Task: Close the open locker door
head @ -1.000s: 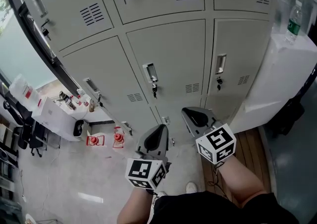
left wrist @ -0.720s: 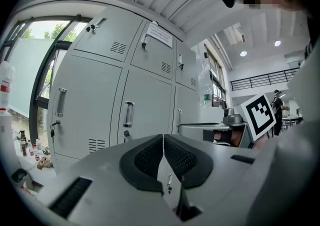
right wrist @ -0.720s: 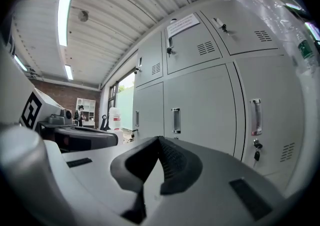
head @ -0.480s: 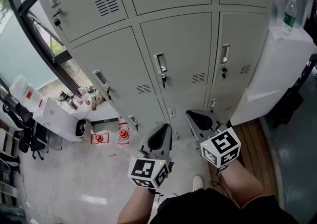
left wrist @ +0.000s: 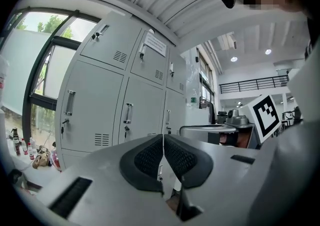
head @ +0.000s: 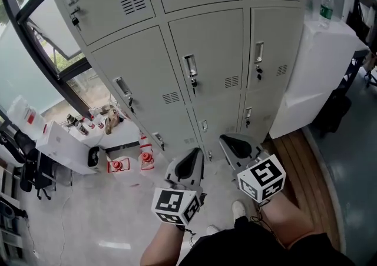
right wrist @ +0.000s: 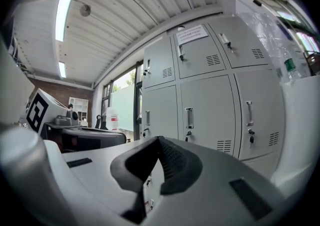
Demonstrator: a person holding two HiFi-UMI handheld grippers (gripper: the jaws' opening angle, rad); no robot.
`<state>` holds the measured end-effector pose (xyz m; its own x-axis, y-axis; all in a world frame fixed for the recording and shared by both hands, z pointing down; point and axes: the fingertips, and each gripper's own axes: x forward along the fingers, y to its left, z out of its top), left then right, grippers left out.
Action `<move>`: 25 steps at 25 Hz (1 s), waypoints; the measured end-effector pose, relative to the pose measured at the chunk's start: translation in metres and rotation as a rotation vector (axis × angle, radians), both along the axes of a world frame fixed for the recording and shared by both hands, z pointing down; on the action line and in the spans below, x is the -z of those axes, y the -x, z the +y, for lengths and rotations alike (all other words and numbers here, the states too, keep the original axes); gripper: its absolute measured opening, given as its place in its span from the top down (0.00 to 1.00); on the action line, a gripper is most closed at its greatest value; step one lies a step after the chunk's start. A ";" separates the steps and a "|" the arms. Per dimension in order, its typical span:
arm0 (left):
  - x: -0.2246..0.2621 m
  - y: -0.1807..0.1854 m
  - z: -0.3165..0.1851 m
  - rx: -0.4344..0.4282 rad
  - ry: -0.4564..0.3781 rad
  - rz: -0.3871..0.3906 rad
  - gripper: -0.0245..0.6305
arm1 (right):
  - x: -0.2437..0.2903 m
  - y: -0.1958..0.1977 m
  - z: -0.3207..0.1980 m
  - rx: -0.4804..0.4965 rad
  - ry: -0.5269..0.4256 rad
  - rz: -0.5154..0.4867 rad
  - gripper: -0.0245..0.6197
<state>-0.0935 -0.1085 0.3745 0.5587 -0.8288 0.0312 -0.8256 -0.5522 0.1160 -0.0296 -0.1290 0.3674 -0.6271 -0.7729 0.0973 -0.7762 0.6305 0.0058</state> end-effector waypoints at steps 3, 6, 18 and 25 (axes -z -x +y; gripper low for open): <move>-0.003 0.004 0.011 -0.018 0.002 0.005 0.93 | -0.003 0.005 0.012 -0.015 0.005 0.002 0.88; -0.005 0.009 0.018 -0.032 0.003 0.008 0.93 | -0.004 0.010 0.021 -0.026 0.006 0.006 0.88; -0.004 0.018 0.035 -0.072 -0.009 -0.002 0.93 | -0.004 0.018 0.040 -0.062 -0.005 0.000 0.88; 0.000 0.019 0.038 -0.087 -0.019 -0.007 0.93 | 0.002 0.021 0.045 -0.071 -0.019 -0.002 0.88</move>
